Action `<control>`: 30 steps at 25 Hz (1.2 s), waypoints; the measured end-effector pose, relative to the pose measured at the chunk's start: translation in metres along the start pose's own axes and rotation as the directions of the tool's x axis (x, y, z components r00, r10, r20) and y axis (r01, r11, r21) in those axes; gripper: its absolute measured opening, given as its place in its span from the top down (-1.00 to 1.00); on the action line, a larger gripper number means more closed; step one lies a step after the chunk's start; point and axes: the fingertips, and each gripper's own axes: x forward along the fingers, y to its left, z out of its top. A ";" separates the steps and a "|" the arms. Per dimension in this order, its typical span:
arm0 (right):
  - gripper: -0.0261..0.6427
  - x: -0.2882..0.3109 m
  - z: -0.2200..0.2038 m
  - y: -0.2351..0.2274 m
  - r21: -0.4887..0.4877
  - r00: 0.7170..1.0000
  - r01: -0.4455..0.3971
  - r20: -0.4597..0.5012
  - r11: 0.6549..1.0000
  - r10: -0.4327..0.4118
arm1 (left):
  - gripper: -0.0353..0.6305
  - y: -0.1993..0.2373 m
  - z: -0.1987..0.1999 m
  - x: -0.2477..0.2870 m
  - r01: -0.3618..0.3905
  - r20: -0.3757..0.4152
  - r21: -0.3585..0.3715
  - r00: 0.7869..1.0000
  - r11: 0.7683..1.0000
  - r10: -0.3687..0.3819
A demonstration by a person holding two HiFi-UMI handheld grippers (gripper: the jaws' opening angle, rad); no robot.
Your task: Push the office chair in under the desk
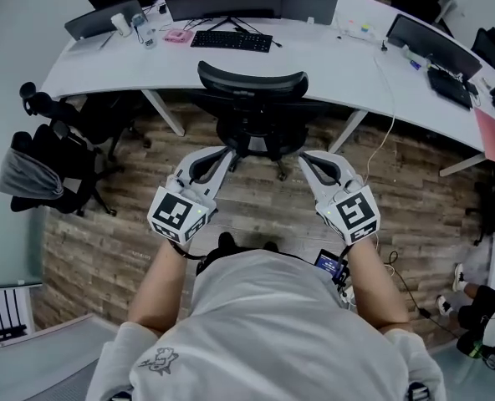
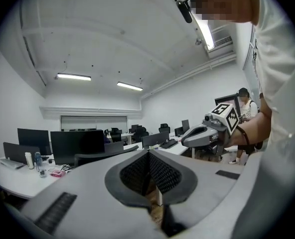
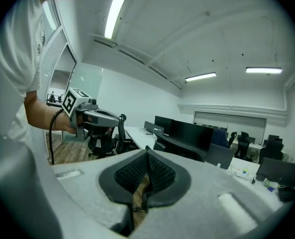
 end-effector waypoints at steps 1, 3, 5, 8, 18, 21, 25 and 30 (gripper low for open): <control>0.91 -0.002 0.001 0.003 0.003 1.000 0.007 0.000 1.000 -0.007 | 0.90 -0.002 0.001 -0.002 0.010 0.003 0.001 1.000 1.000 -0.010; 0.91 -0.004 0.002 0.011 0.006 1.000 0.026 -0.002 1.000 -0.026 | 0.89 -0.007 0.002 -0.007 0.035 0.006 0.008 0.999 0.999 -0.036; 0.91 -0.004 0.006 0.019 0.009 0.999 0.045 0.002 0.999 -0.045 | 0.90 -0.009 0.002 -0.015 0.064 0.007 0.014 0.998 0.998 -0.064; 0.91 -0.002 0.016 0.037 0.017 0.997 0.077 0.009 0.997 -0.077 | 0.90 -0.008 0.003 -0.034 0.107 0.007 0.011 0.994 0.994 -0.107; 0.91 0.007 0.044 0.128 0.029 0.991 0.129 0.017 0.991 -0.129 | 0.90 0.011 0.016 -0.128 0.133 0.057 -0.004 0.990 0.991 -0.132; 0.91 0.011 0.053 0.157 0.020 0.991 0.132 0.016 0.991 -0.133 | 0.90 0.014 0.012 -0.154 0.138 0.050 0.035 0.989 0.990 -0.139; 0.91 0.018 0.058 0.200 0.036 0.993 0.121 -0.008 0.992 -0.121 | 0.90 0.014 0.004 -0.184 0.162 0.061 0.019 0.985 0.987 -0.162; 0.91 0.021 0.063 0.237 0.057 0.991 0.136 -0.002 0.989 -0.136 | 0.89 0.012 0.003 -0.214 0.177 0.094 -0.004 0.980 0.984 -0.176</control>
